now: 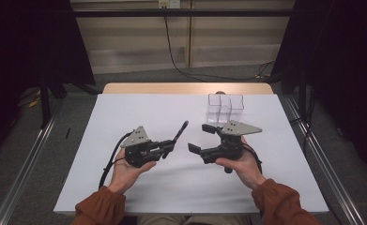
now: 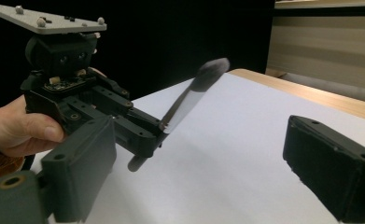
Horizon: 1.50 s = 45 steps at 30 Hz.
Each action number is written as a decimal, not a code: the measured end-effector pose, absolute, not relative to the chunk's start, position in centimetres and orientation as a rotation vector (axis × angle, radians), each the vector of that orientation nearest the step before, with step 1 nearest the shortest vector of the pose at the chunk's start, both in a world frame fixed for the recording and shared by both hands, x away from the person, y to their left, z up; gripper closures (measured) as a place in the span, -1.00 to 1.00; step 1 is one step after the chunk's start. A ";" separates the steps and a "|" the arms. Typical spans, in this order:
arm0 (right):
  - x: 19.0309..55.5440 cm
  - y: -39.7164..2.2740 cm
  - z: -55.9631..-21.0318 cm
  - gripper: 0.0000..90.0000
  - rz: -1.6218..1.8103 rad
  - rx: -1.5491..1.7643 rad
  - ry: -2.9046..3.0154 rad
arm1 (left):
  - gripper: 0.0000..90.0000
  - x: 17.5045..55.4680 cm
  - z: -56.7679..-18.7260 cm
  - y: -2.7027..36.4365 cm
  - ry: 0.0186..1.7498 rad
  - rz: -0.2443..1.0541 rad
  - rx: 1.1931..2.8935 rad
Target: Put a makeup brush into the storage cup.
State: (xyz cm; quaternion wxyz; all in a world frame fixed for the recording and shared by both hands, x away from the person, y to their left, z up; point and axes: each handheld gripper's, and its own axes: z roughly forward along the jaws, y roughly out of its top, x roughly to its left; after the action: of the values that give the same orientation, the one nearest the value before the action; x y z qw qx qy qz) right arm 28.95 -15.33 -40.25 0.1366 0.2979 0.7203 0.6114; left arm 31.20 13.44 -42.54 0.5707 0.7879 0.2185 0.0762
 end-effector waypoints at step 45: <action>31.0 -13.5 -41.1 0.22 1.822 0.936 2.079 | 0.77 31.3 -42.5 11.4 0.466 0.206 1.856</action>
State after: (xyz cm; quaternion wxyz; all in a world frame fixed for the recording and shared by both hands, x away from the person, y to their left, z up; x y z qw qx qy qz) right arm 31.04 -13.51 -41.10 0.1115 0.3186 0.7078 0.6205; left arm 31.28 11.42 -42.48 0.5718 0.7911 0.1987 0.0878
